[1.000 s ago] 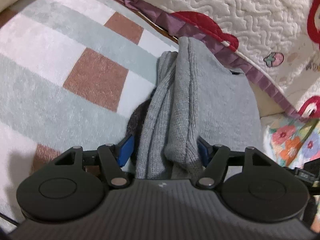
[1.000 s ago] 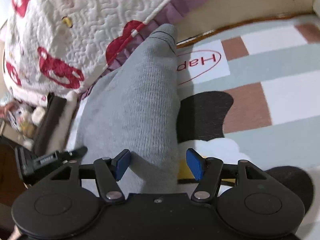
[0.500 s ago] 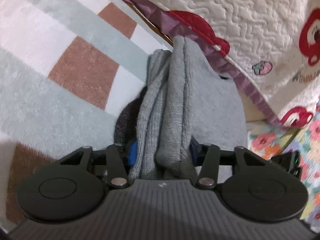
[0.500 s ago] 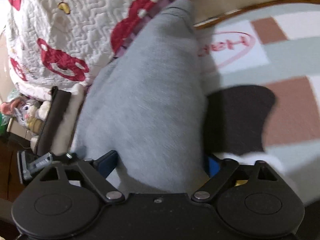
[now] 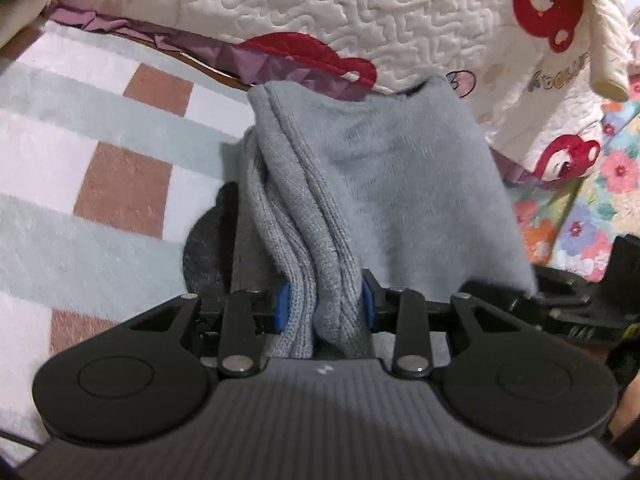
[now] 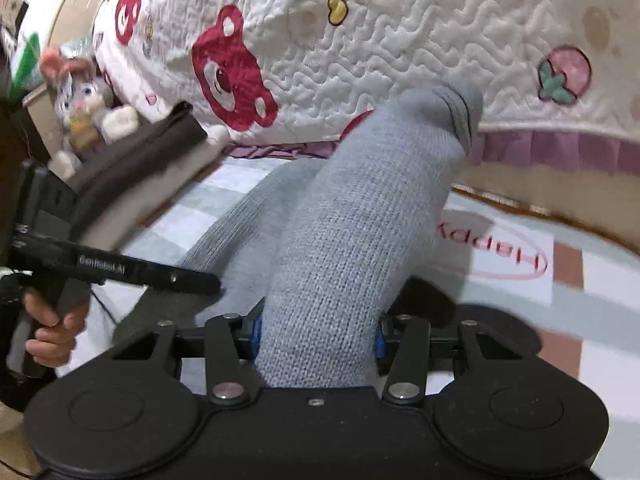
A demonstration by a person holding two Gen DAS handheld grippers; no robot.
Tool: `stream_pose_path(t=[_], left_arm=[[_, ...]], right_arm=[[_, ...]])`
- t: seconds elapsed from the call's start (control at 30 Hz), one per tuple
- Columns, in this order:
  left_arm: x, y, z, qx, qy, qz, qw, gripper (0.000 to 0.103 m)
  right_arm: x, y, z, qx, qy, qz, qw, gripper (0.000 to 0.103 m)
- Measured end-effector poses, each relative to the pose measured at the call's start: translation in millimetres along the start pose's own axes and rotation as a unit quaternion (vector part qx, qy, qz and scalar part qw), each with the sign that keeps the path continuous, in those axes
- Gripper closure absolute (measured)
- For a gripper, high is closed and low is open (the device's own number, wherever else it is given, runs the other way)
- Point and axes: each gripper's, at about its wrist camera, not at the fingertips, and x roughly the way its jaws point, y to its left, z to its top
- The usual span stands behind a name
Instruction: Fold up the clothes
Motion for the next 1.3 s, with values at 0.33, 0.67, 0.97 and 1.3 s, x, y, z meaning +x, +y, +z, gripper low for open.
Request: stream_pose_path(t=[0.33,0.67,0.97,1.3], left_arm=[[31,8,-8,0.023,0.026,0.069,0.997,0.046],[40,10,-7,0.016,0.024,0.03,0.9991,0.065],[23,-3,-1,0.006,0.001,-0.04,0.9992,0.071],[12,-61,-12,0.048,0.031,-0.098,0.9936,0.071]], right_arm=[[18,-38,-26,0.116,0.013,0.001,0.993,0.047],[58,-95,-46,0.284,0.003,0.121,0.951,0.022],[35,-85,-25,0.308,-0.053,0.234,0.921,0.047],[-60,-70,-49,0.305,-0.14,0.235,0.912,0.048]])
